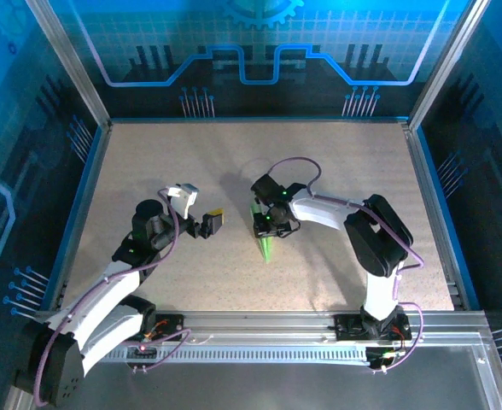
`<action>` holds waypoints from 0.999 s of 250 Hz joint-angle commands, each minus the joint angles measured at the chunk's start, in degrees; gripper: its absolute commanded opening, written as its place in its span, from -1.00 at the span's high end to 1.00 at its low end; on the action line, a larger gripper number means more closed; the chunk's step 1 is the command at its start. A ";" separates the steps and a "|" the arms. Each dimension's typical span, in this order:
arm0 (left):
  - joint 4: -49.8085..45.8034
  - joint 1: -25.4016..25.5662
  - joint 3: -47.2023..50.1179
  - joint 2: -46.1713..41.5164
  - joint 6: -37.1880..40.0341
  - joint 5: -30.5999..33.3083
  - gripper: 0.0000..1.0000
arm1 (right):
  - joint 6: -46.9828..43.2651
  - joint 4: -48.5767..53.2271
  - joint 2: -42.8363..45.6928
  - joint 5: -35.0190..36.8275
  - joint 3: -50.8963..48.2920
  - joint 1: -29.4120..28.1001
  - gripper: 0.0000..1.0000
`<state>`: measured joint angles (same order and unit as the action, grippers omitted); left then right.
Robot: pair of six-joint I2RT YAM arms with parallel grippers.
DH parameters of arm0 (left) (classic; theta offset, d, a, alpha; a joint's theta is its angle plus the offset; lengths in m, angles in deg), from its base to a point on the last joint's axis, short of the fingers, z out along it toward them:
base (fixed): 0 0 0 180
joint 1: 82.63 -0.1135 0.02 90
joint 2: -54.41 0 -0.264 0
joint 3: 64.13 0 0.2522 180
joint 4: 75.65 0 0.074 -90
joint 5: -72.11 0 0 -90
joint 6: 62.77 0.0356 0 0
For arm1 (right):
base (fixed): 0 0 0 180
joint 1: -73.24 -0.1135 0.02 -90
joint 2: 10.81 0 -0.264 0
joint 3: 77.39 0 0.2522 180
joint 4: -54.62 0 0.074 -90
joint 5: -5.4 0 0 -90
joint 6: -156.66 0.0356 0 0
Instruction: Fold a paper plane with a square sheet of paper (fold left side to right side)
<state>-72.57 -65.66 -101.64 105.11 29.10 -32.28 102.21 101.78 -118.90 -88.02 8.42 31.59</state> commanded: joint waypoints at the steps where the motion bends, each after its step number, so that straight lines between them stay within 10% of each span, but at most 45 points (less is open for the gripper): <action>1: 0.12 -0.70 -1.54 -0.07 0.66 -1.08 -1.00 | 0.70 2.95 -2.32 1.65 1.96 -1.24 0.52; 250: 0.13 -0.62 -1.52 -0.23 0.49 -1.25 -1.00 | 1.44 11.38 -0.90 10.01 7.64 -0.24 0.96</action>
<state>-72.60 -65.66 -101.64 105.11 29.10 -32.28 103.68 109.13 -121.83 -80.22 12.18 30.44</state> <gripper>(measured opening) 0.994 0.063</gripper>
